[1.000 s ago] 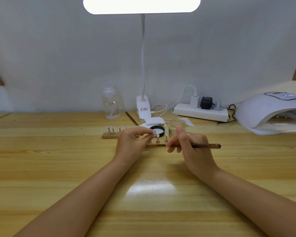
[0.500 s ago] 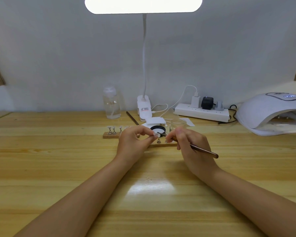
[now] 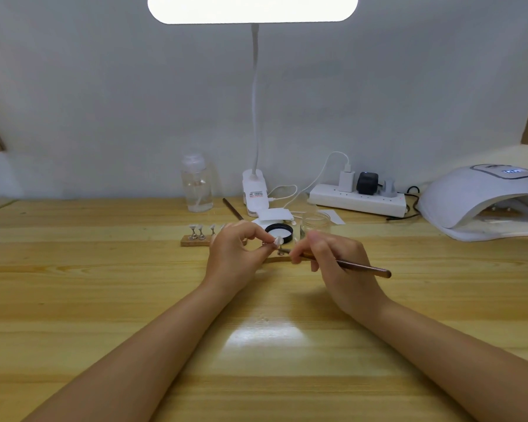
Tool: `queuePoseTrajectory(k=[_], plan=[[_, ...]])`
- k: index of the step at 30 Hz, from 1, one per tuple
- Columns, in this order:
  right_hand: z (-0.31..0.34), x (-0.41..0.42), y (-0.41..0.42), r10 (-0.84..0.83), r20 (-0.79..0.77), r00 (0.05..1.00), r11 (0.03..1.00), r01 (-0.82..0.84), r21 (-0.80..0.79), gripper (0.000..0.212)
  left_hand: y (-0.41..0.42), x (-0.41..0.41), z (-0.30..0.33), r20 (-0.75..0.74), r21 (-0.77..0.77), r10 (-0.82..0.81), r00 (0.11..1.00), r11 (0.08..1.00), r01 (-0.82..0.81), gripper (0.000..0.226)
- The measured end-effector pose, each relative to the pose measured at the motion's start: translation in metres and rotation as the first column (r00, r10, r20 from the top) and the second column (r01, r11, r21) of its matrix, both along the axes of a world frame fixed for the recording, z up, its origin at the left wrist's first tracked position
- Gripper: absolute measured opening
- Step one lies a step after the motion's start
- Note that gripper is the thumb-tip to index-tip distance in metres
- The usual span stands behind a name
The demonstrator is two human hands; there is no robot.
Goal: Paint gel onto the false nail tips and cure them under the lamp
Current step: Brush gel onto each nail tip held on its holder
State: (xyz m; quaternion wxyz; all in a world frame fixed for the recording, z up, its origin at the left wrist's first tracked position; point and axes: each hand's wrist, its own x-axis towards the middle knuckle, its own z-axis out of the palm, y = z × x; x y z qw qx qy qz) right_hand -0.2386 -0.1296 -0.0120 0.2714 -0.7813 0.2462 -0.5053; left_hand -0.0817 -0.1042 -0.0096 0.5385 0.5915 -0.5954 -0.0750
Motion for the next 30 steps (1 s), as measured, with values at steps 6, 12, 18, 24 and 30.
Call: queuePoseTrajectory(k=[6, 12, 18, 24, 30], plan=[[0.0032, -0.0005, 0.0003, -0.083, 0.007, 0.997, 0.996, 0.083, -0.018, 0.037, 0.0007, -0.0003, 0.0004, 0.021, 0.003, 0.014, 1.000, 1.000, -0.014, 0.011], [0.0013, -0.0007, 0.0015, 0.036, -0.008, 0.999, 0.999, -0.036, 0.009, 0.042, 0.0006, 0.0007, -0.0006, 0.010, -0.001, 0.006, 1.000, 1.000, -0.006, 0.009], [0.0057, -0.0011, -0.0007, -0.082, 0.146, 0.986, 0.996, 0.075, 0.053, 0.020, 0.0019, -0.0015, 0.0003, -0.057, -0.030, -0.030, 0.998, 0.999, 0.029, 0.014], [0.0056, -0.0002, -0.0022, -0.102, 0.080, 0.992, 0.995, 0.102, 0.007, 0.019, 0.0041, -0.0027, 0.0027, 0.019, -0.079, -0.135, 0.991, 0.987, 0.136, 0.015], [0.0009, 0.0018, -0.0072, -0.151, -0.153, 0.977, 0.973, 0.119, -0.195, 0.024, 0.0058, -0.0036, 0.0033, 0.074, -0.105, -0.176, 0.982, 0.977, 0.183, 0.015]])
